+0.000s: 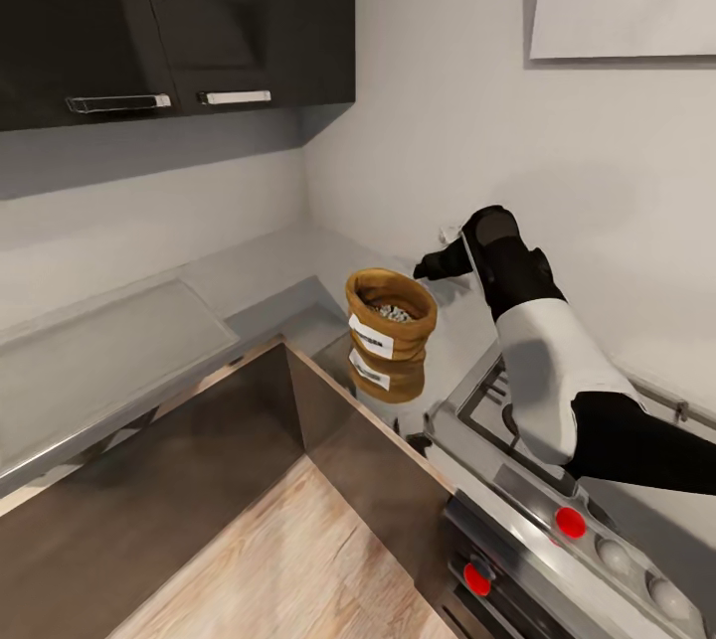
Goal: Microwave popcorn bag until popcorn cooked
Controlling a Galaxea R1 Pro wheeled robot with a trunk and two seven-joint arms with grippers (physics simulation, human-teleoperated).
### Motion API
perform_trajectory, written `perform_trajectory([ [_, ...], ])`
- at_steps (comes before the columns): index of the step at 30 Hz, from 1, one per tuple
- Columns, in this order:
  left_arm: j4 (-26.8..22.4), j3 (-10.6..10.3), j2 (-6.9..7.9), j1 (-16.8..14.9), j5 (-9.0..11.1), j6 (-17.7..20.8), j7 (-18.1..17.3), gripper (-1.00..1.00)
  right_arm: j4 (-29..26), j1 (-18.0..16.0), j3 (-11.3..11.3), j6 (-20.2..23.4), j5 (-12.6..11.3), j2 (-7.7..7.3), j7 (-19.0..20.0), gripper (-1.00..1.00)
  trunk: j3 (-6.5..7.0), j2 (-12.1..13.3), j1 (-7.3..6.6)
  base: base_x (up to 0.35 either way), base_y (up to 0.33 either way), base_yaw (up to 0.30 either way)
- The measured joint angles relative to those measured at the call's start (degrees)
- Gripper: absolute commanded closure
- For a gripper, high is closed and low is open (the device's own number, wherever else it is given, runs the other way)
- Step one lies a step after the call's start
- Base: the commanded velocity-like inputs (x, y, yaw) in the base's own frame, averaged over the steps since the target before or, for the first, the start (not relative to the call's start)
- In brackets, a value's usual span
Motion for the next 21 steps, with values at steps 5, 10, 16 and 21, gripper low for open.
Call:
perform_trajectory([
  [5, 0.0, -0.05, 0.0, 0.0, -0.03, 0.0, 0.0, -1.0, 0.24, 0.96, -0.1, 0.0, -0.13, -0.62, 0.1, -1.0, 0.0, 0.0, 0.01, 0.131, 0.0, 0.0],
  [10, 0.0, 0.0, 0.0, 0.0, 0.05, 0.0, 0.0, -1.0, 0.25, 1.07, -0.11, 0.0, -0.43, -0.73, 0.14, -1.0, 0.0, 0.0, 0.01, 0.026, 0.0, 0.0],
  [16, 0.0, -0.05, 0.0, 0.0, -0.01, 0.0, 0.0, -1.0, 0.23, 1.91, -0.09, 0.0, -0.28, -0.76, 0.14, -1.0, 0.0, 0.0, -0.02, 0.259, 0.0, 0.0],
  [21, 0.0, -0.05, 0.0, 0.0, -0.03, 0.0, 0.0, -1.0, 0.25, 2.19, -0.1, 0.0, -0.32, -0.82, 0.26, -1.0, 0.0, 0.0, -0.01, 0.266, 0.0, 0.0],
])
